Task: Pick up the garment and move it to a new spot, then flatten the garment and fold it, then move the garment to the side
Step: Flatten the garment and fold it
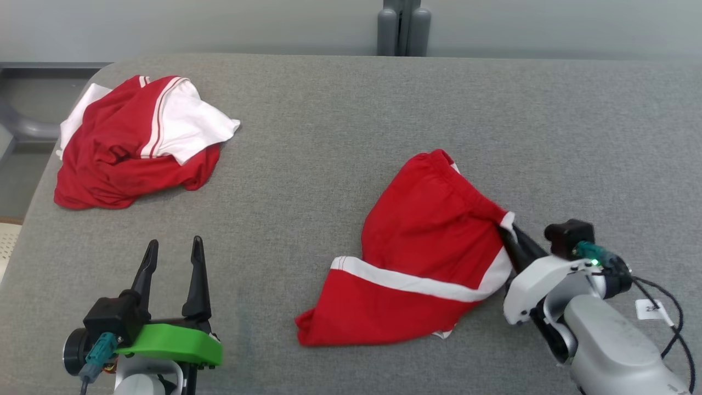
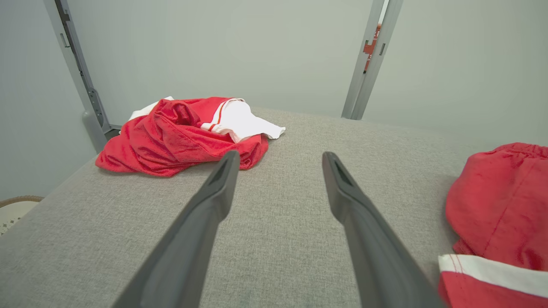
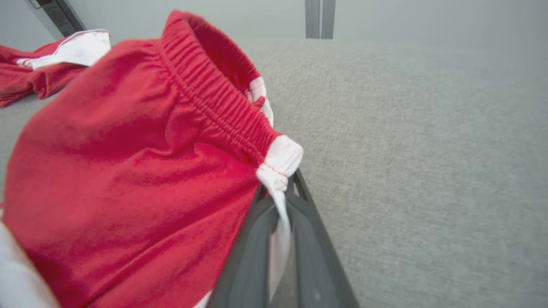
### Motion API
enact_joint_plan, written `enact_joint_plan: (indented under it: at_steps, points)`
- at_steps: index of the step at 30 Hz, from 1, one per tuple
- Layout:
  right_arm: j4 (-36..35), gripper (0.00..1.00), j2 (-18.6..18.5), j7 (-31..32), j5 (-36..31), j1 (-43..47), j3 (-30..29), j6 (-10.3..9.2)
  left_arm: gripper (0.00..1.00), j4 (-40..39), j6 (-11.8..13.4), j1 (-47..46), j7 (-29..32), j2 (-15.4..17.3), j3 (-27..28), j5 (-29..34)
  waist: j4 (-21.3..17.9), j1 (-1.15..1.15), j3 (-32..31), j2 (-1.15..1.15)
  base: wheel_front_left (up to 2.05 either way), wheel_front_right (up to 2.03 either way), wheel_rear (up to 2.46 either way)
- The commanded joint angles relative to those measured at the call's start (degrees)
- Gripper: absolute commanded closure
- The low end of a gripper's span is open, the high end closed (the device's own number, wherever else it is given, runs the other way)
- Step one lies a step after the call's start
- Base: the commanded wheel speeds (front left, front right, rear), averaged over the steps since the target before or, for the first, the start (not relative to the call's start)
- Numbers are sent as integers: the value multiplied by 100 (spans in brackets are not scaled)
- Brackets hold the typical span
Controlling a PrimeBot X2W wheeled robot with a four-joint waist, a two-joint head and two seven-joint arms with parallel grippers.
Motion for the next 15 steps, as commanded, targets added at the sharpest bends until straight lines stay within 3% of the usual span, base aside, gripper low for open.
enact_joint_plan:
  at_steps: [1, 10, 15]
  points:
    - [-160, 100, -79, -22, -75, 104, -192, 1, 0, -24, 14, 58, -3, 2, 2, 4, -113, 0, -31, 0, 0, 0, 0]
    - [-1750, 100, -130, -22, -306, 1552, -1761, 1, 0, -41, 47, 98, -2, 5, -76, -96, -493, 0, -91, 0, 0, 0, 0]
    - [-2173, 100, 36, -22, -316, 2340, -2368, 1, 0, -58, 71, 98, -3, 6, -97, -98, -625, 0, -53, 0, 0, 0, 0]
